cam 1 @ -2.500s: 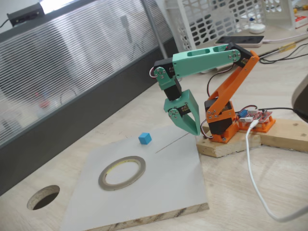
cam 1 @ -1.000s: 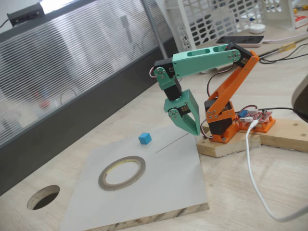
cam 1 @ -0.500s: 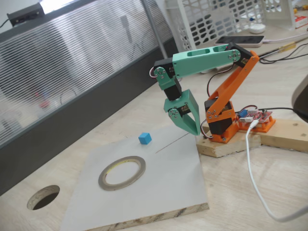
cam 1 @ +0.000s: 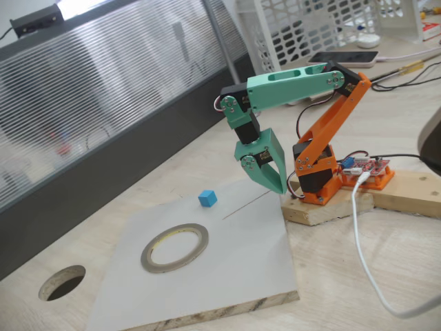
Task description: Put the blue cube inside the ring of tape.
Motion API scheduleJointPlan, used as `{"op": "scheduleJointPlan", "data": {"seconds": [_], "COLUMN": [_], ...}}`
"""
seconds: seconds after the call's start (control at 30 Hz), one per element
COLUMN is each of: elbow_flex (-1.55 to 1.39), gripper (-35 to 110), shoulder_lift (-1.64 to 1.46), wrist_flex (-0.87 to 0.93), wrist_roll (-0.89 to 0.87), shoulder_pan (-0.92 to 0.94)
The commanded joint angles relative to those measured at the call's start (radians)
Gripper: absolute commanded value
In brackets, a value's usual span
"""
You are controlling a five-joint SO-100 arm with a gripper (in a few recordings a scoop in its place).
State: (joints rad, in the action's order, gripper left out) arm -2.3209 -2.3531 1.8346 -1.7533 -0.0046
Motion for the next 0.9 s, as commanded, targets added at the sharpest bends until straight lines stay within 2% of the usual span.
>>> {"op": "scheduleJointPlan", "data": {"seconds": [0.0,0.1,0.7,0.87], "elbow_flex": [0.008,0.009,0.009,0.009], "gripper": [0,0,0,0], "shoulder_lift": [-0.066,-0.066,-0.064,-0.064], "wrist_flex": [0.009,0.009,0.009,0.009], "wrist_roll": [-0.005,-0.003,0.0,0.0], "shoulder_pan": [0.006,0.034,0.617,0.647]}}
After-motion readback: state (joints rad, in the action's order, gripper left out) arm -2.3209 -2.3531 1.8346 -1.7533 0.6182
